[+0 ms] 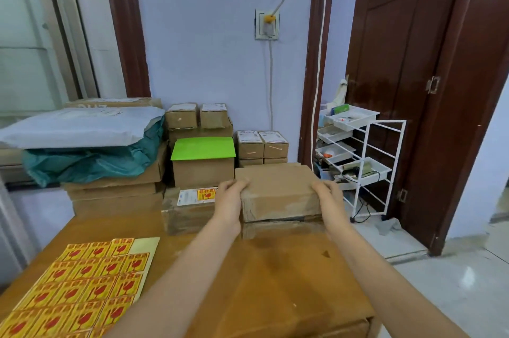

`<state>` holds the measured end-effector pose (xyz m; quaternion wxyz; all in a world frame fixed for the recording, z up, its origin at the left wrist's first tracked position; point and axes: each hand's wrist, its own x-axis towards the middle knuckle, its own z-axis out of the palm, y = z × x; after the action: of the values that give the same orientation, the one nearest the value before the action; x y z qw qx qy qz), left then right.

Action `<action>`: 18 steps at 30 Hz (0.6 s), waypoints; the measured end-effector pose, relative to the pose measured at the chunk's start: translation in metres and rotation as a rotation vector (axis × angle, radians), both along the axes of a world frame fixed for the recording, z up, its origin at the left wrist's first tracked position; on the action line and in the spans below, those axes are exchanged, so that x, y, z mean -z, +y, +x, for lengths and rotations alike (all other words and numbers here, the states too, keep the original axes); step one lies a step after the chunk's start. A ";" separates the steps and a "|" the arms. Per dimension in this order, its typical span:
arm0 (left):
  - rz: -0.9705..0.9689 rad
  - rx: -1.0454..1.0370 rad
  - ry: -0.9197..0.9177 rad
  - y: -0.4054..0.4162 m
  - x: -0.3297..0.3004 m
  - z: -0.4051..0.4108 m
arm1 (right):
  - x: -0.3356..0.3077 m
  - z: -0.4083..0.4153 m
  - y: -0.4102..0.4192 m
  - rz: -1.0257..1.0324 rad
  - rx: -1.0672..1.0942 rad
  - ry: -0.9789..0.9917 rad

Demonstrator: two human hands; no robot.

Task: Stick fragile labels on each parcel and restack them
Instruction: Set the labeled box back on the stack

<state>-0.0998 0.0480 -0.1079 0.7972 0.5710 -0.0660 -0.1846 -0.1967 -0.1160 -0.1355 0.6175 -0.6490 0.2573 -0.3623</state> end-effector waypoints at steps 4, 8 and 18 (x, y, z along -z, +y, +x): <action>-0.021 0.002 0.063 0.036 0.033 -0.006 | 0.036 -0.003 0.032 0.017 -0.107 0.021; -0.018 -0.029 0.125 0.067 0.060 -0.007 | 0.058 -0.005 0.065 0.068 -0.188 0.062; -0.032 -0.055 0.130 0.110 0.083 0.003 | 0.077 0.012 0.105 0.085 -0.290 0.102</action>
<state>-0.0968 0.1583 -0.1912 0.8135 0.5467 -0.0013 -0.1983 -0.1845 -0.0106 -0.2124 0.6764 -0.6701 0.2073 -0.2247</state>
